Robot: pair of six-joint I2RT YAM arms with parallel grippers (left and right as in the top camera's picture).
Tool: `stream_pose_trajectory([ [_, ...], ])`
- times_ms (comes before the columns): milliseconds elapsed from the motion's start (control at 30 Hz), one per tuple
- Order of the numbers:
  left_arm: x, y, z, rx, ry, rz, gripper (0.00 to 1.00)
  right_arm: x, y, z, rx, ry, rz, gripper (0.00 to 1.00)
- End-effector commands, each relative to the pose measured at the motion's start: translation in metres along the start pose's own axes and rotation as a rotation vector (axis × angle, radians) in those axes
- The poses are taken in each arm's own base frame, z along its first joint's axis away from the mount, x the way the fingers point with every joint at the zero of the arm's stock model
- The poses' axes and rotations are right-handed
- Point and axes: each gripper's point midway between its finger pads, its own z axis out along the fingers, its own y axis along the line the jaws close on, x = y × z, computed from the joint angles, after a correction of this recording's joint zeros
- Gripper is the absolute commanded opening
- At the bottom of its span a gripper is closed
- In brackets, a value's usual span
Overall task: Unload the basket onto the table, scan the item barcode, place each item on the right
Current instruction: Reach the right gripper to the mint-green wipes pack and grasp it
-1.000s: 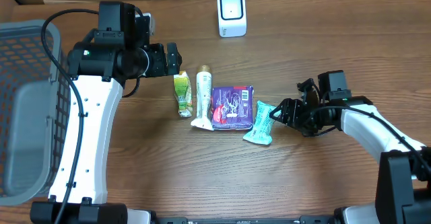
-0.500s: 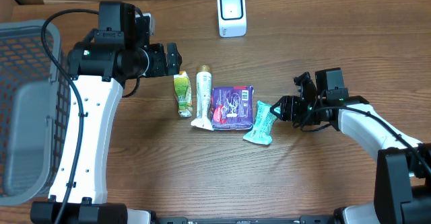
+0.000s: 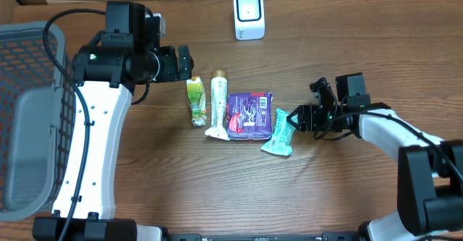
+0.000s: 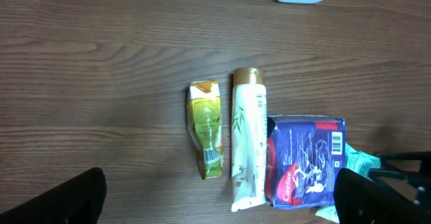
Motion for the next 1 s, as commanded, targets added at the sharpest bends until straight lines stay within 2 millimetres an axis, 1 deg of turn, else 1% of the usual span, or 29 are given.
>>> stream_pose_trajectory([
  [0, -0.002, 0.002, 0.002, -0.016, -0.004, 0.008, 1.0, -0.002, 0.005, 0.004, -0.031, 0.009, -0.05, 0.72],
  [67, -0.002, 0.002, 0.002, -0.016, -0.004, 0.008, 1.0, -0.001, 0.005, 0.004, -0.03, 0.014, -0.047, 0.65],
  [200, -0.002, 0.002, 0.002, -0.016, -0.004, 0.008, 1.0, 0.001, 0.004, 0.004, -0.03, 0.021, -0.041, 0.42],
  [333, -0.002, 0.001, 0.002, -0.016, -0.004, 0.008, 1.0, 0.006, 0.003, 0.003, -0.027, 0.042, -0.024, 0.39],
  [367, -0.002, 0.002, 0.002, -0.016, -0.004, 0.008, 1.0, 0.006, 0.003, 0.003, -0.026, 0.043, -0.022, 0.36],
  [400, -0.002, 0.001, 0.002, -0.016, -0.004, 0.008, 1.0, 0.005, 0.002, 0.003, -0.024, 0.039, -0.017, 0.24],
  [433, -0.002, 0.002, 0.002, -0.016, -0.005, 0.008, 1.0, 0.002, -0.001, 0.001, -0.009, 0.03, 0.007, 0.06],
  [467, -0.002, 0.001, 0.002, -0.016, -0.004, 0.008, 1.0, -0.003, -0.006, -0.001, 0.009, 0.017, 0.044, 0.04],
  [567, -0.002, 0.002, 0.002, -0.016, -0.004, 0.008, 1.0, -0.02, -0.014, -0.015, 0.022, -0.037, 0.111, 0.04],
  [667, -0.002, 0.001, 0.002, -0.016, -0.004, 0.008, 1.0, -0.035, -0.025, -0.035, 0.04, -0.099, 0.174, 0.04],
  [733, -0.002, 0.002, 0.002, -0.016, -0.004, 0.008, 1.0, -0.04, -0.037, -0.051, 0.077, -0.137, 0.243, 0.04],
  [800, -0.002, 0.001, 0.002, -0.016, -0.004, 0.008, 1.0, -0.039, -0.054, -0.068, 0.138, -0.168, 0.338, 0.04],
  [867, -0.002, 0.002, 0.002, -0.016, -0.004, 0.008, 1.0, -0.033, -0.073, -0.084, 0.209, -0.186, 0.455, 0.04],
  [900, -0.002, 0.001, 0.002, -0.016, -0.004, 0.008, 1.0, -0.029, -0.08, -0.089, 0.228, -0.19, 0.5, 0.04],
  [967, -0.002, 0.001, 0.002, -0.016, -0.004, 0.008, 1.0, -0.023, -0.086, -0.095, 0.224, -0.184, 0.575, 0.04],
])
